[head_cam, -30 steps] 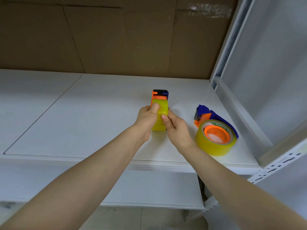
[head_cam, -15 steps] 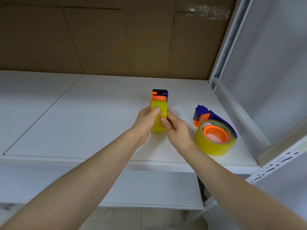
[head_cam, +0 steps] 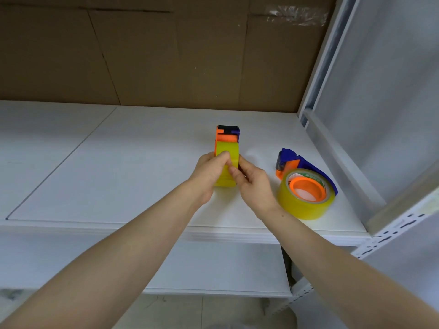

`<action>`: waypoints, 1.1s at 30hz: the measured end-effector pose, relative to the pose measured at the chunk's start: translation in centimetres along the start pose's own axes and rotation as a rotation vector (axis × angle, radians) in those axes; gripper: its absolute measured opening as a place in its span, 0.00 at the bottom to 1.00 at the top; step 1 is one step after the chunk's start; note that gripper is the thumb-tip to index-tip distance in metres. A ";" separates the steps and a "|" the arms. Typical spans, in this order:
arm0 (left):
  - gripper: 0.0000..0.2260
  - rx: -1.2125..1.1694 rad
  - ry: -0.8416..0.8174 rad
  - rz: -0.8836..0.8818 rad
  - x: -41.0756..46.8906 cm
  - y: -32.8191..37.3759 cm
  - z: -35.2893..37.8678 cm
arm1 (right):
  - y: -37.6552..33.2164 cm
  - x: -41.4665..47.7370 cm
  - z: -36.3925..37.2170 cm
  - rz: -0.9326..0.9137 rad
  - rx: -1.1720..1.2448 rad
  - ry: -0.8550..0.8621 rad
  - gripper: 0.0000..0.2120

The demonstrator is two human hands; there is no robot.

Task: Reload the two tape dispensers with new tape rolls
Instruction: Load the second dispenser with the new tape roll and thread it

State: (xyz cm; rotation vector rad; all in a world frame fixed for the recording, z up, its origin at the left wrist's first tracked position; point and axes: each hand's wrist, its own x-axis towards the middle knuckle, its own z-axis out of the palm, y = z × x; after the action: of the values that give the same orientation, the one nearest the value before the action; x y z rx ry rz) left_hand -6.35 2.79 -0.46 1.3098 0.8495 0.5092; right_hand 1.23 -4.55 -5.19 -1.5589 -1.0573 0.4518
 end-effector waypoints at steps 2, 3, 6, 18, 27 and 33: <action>0.06 -0.015 -0.030 0.018 0.0 -0.1 -0.1 | -0.1 0.0 -0.1 0.000 0.008 0.004 0.16; 0.07 -0.020 -0.040 0.034 -0.1 -0.2 -0.2 | -0.2 0.0 -0.1 0.002 0.011 0.006 0.16; 0.08 -0.040 -0.052 0.104 -0.1 -0.7 -0.3 | -0.3 0.0 -0.1 -0.007 -0.009 0.009 0.16; 0.07 -0.152 0.041 0.139 0.5 -1.6 0.7 | 0.1 -0.5 0.4 -0.058 -0.059 0.097 0.17; 0.04 -0.199 0.118 0.136 0.9 -1.6 1.3 | 0.3 -0.5 0.7 -0.059 -0.066 0.142 0.17; 0.07 -0.221 0.147 0.132 1.2 -1.7 1.5 | 0.0 -0.6 0.8 -0.043 -0.062 0.139 0.18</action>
State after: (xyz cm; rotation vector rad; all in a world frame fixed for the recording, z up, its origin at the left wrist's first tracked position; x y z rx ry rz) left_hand -4.70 2.36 -2.31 1.1397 0.8054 0.7891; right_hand 0.33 -4.63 -5.59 -1.5949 -1.0038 0.2791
